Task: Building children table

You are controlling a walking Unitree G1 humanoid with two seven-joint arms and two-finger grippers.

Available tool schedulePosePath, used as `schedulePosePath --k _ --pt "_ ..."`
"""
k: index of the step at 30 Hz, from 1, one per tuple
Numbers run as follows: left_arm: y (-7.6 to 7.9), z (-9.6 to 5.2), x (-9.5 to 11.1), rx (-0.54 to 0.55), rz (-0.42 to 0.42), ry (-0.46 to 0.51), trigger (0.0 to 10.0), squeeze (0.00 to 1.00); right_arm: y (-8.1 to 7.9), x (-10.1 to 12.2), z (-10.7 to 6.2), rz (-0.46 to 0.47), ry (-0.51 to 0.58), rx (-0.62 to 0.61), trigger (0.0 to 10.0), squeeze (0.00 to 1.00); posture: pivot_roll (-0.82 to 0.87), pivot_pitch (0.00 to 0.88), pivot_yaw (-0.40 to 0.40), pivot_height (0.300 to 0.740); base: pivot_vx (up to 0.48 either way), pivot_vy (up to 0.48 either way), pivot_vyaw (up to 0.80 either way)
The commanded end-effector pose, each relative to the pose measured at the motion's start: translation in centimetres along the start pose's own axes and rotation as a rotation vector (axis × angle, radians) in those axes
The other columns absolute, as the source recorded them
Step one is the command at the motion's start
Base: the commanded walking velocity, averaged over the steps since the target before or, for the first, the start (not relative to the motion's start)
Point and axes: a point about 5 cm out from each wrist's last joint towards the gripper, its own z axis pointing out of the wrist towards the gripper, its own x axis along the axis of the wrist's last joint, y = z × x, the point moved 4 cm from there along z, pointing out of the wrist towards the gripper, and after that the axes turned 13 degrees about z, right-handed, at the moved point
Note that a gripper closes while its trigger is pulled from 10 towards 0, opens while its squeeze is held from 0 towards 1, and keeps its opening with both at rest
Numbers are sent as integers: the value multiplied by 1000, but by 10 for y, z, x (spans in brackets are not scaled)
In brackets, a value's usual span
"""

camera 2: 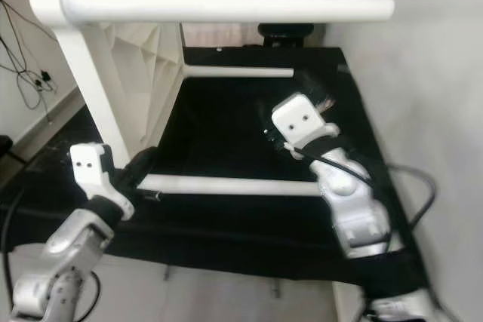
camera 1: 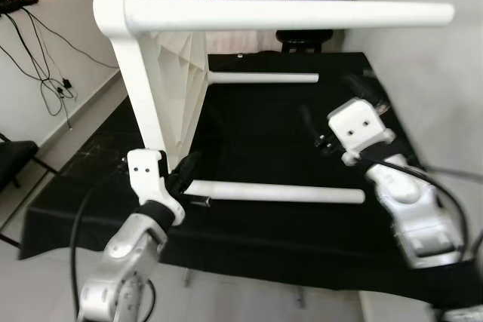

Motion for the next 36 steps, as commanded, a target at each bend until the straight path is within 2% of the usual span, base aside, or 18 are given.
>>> schedulePosePath --k 1,2,4,7,14,16,18,21,25,28,32,36 --pt "-6 2 -10 31 -22 -51 10000 0 -5 15 -2 -127 61 32 10000 0 -132 64 37 740 0 0 0" --pt "-6 2 -10 31 -22 -51 10000 0 -5 15 -2 -127 61 32 10000 0 -132 64 37 740 0 0 0" --pt "-14 9 -17 84 -64 -82 10000 0 13 26 -7 -267 82 -19 10000 0 -147 68 45 740 0 0 0" --pt "-21 16 -33 124 -71 -157 10000 0 29 35 -11 -344 85 -68 10000 0 -160 70 51 740 0 0 0" --pt "-20 26 -21 119 -74 -95 10000 0 49 42 -20 -443 85 -121 10000 0 -178 76 63 740 0 0 0" --pt "-24 27 -20 135 -88 -90 10000 0 57 52 -20 -478 115 -151 10000 0 -199 78 86 740 0 0 0" --pt "-24 27 -20 135 -88 -90 10000 0 57 52 -20 -478 115 -151 10000 0 -199 78 86 740 0 0 0" --pt "-28 29 -18 164 -116 -77 10000 0 66 66 -16 -517 155 -193 10000 0 -200 75 85 740 0 0 0" --pt "-28 29 -18 168 -122 -74 10000 0 68 68 -15 -526 167 -200 10000 0 -202 72 85 740 0 0 0" --pt "-26 27 -18 181 -132 -65 10000 0 73 79 -7 -545 212 -216 10000 0 -205 64 77 740 0 0 0" --pt "-26 27 -18 181 -132 -65 10000 0 73 79 -7 -545 212 -216 10000 0 -205 64 77 740 0 0 0" --pt "-32 24 -19 237 -135 -55 10000 0 65 83 5 -528 245 -180 10000 0 -212 57 70 740 0 0 0"
